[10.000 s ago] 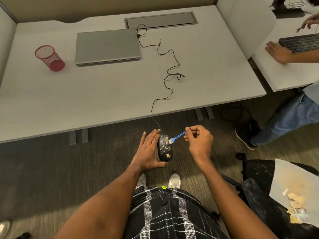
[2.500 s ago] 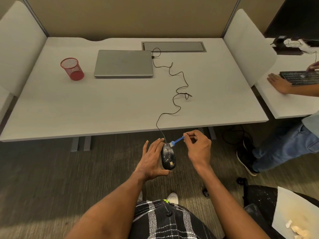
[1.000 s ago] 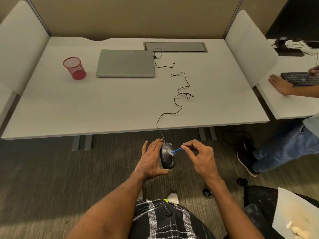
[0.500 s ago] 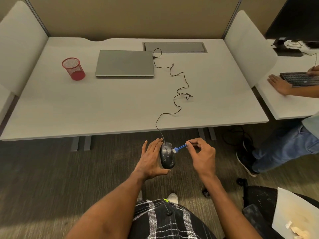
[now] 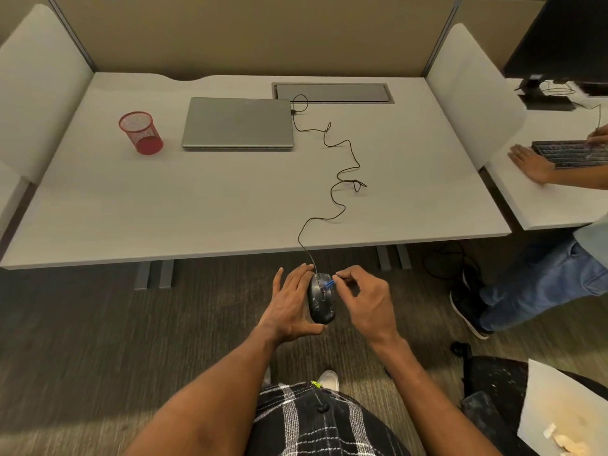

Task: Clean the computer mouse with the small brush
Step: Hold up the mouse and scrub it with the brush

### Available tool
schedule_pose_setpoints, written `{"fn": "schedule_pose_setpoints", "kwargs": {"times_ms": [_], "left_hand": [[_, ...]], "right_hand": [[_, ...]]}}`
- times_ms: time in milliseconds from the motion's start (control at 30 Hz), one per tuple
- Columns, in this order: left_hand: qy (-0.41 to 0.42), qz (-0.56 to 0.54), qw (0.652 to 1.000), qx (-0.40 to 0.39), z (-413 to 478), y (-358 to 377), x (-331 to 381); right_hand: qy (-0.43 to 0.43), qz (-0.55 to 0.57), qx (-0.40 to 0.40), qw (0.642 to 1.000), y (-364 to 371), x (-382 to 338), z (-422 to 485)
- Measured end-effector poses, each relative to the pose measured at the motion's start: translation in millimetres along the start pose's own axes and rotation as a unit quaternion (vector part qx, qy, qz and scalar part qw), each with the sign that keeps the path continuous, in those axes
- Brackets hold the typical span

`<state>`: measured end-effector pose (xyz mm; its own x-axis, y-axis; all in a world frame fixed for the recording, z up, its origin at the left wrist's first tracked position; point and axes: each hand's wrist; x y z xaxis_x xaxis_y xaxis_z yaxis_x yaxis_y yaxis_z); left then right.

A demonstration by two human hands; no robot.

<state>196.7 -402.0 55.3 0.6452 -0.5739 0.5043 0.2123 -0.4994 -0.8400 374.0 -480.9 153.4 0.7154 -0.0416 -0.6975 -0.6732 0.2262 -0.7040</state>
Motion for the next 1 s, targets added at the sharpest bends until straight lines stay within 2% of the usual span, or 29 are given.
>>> {"fn": "schedule_pose_setpoints", "kwargs": {"times_ms": [133,300,400,500,600,667,767,900,1000], "left_hand": [[-0.009,-0.008,1.000,-0.001,-2.3,0.0,-1.1],[-0.009,-0.006,1.000,-0.006,-3.5,1.7,-1.6],[-0.008,-0.011,1.000,-0.005,-4.0,2.8,-1.0],[-0.008,-0.015,1.000,-0.001,-4.1,2.2,-0.3],[-0.015,-0.012,1.000,-0.004,-4.5,3.2,-1.0],[-0.019,-0.011,1.000,-0.007,-5.0,4.3,-2.1],[-0.022,-0.011,1.000,-0.004,-5.7,3.8,-3.3],[-0.019,-0.010,1.000,0.004,-4.7,1.7,-1.8],[-0.016,-0.006,1.000,0.001,-4.7,1.9,-2.0]], "right_hand": [[0.026,0.027,0.044,0.998,-0.3,0.2,-2.3],[0.043,0.054,0.006,0.998,-1.2,1.7,-1.7],[0.088,0.076,0.032,0.993,-2.5,3.3,0.4],[0.062,0.022,0.050,0.997,-6.8,3.5,1.2],[0.028,0.015,0.010,0.999,-4.9,0.1,-3.6],[0.034,0.035,-0.011,0.999,-1.8,-1.1,-7.0],[0.052,0.048,0.014,0.997,-1.6,0.9,-7.8],[0.022,-0.012,0.035,0.999,-3.9,5.5,-8.4],[0.069,0.041,0.038,0.996,-2.4,5.0,-7.5]]}}
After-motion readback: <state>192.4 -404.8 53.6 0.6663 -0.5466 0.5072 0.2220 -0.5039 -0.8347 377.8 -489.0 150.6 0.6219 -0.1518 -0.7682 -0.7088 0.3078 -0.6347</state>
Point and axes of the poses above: each hand's wrist, its own z-axis towards the middle knuckle, its own y-axis out of the palm, x = y × z, and after that the axes turned 7 degrees about -x, right-handed
